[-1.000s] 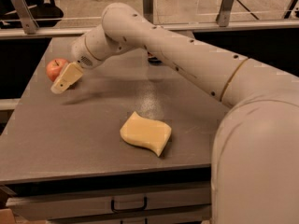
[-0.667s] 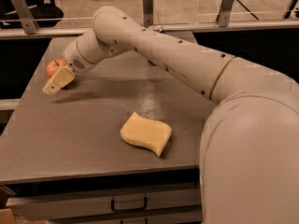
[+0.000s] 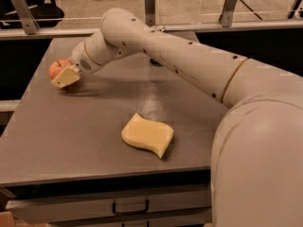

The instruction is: Move apple near pepsi can

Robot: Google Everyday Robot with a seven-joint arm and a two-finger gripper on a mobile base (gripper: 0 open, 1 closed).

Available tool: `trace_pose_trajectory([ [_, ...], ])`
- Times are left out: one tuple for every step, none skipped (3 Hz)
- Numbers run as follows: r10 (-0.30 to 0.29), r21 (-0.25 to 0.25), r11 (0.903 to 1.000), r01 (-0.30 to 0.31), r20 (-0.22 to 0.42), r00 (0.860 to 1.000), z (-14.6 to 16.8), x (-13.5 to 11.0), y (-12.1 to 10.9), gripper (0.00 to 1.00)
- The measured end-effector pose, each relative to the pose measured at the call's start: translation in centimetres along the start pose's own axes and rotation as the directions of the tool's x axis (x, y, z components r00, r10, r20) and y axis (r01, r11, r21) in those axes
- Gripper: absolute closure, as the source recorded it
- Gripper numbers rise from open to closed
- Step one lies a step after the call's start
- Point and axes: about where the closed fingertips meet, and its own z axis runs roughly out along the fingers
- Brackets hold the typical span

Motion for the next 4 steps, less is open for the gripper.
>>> trace_pose_trajectory([
  [-0.01, 0.024, 0.9997, 0.01, 0.031, 0.999, -3.0, 0.0, -0.2, 0.87],
  [-0.025, 0.053, 0.9983, 0.023, 0.048, 0.999, -7.9, 0.9, 0.2, 1.0],
  [-0.02, 0.097, 0.9952, 0.016, 0.043, 0.999, -13.8, 2.9, 0.9, 1.0],
  [-0.008, 0.12, 0.9928, 0.003, 0.04, 0.999, -15.3, 3.9, 0.4, 1.0],
])
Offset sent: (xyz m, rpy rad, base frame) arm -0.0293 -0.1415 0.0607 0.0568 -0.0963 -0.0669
